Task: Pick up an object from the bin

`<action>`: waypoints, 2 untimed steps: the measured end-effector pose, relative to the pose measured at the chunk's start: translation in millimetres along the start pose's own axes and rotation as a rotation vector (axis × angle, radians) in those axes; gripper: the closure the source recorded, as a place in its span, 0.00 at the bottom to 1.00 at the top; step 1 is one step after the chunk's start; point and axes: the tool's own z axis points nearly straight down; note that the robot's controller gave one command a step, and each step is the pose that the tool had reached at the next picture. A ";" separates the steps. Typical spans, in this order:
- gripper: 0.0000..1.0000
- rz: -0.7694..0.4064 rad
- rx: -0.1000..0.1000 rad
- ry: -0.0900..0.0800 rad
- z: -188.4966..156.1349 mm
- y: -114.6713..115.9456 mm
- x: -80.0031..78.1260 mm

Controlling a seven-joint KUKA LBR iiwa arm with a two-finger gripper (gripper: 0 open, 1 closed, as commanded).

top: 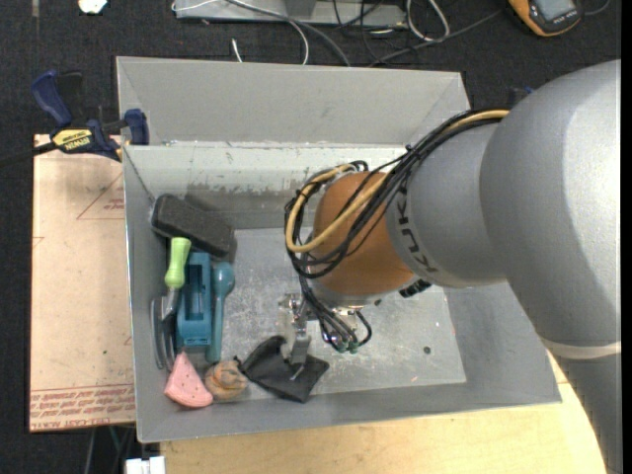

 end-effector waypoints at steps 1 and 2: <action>1.00 0.069 -0.001 0.000 -4.6 -1.1 7.2; 1.00 -0.057 -0.001 -0.001 0.6 5.4 19.2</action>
Offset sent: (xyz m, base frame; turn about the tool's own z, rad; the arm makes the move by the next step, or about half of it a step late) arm -0.0310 0.0088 -0.0058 -0.2939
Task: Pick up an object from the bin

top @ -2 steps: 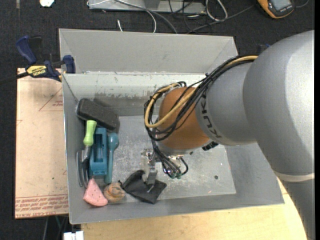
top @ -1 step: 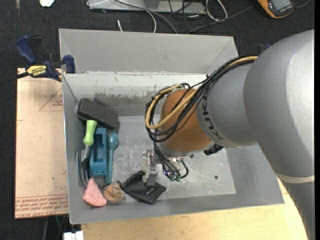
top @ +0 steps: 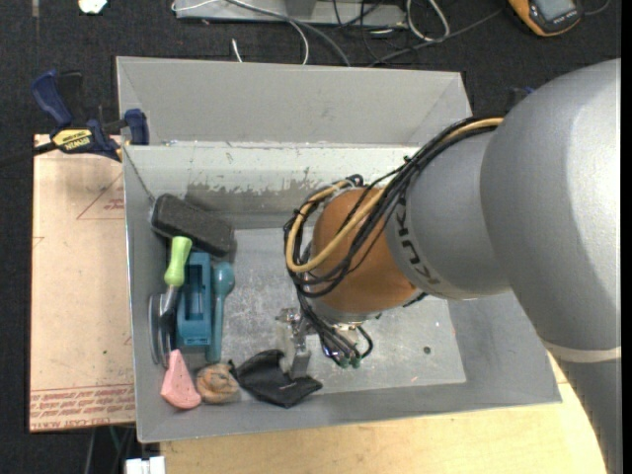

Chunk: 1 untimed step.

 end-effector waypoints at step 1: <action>1.00 -0.097 0.000 -0.001 0.5 8.6 5.9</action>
Offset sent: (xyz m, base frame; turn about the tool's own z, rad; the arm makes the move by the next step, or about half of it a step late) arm -0.0096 0.0089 -0.0050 -0.1944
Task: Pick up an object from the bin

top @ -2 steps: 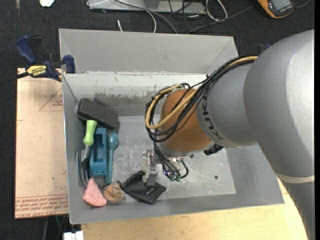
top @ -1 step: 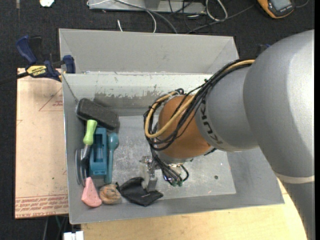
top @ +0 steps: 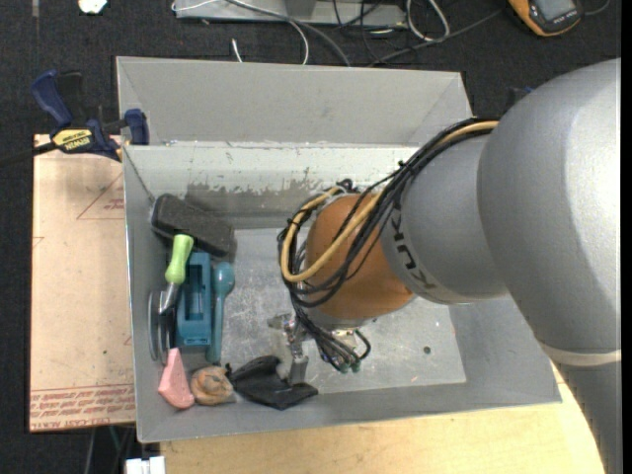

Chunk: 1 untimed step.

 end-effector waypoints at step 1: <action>1.00 0.096 0.000 0.001 1.6 1.2 1.3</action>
Offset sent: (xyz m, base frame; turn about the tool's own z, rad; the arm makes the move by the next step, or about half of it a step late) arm -0.0090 0.0003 -0.0044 0.0746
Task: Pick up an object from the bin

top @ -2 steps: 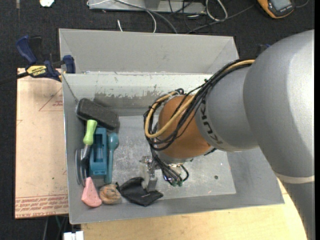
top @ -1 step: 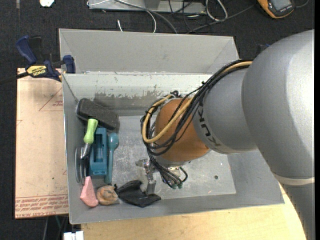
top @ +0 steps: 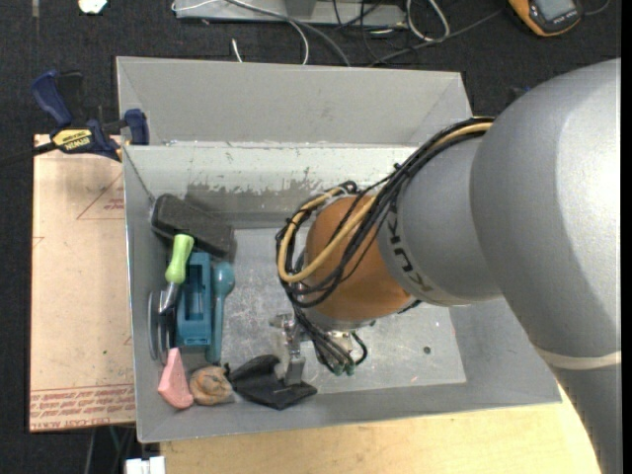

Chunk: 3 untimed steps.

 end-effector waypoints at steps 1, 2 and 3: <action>1.00 -0.162 -0.002 -0.010 -0.1 0.3 0.7; 1.00 -0.036 0.000 -0.010 0.2 1.0 4.2; 1.00 -0.057 0.000 -0.011 0.3 8.7 5.5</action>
Offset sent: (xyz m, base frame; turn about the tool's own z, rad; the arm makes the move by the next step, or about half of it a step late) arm -0.0087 0.0025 -0.0014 -0.1001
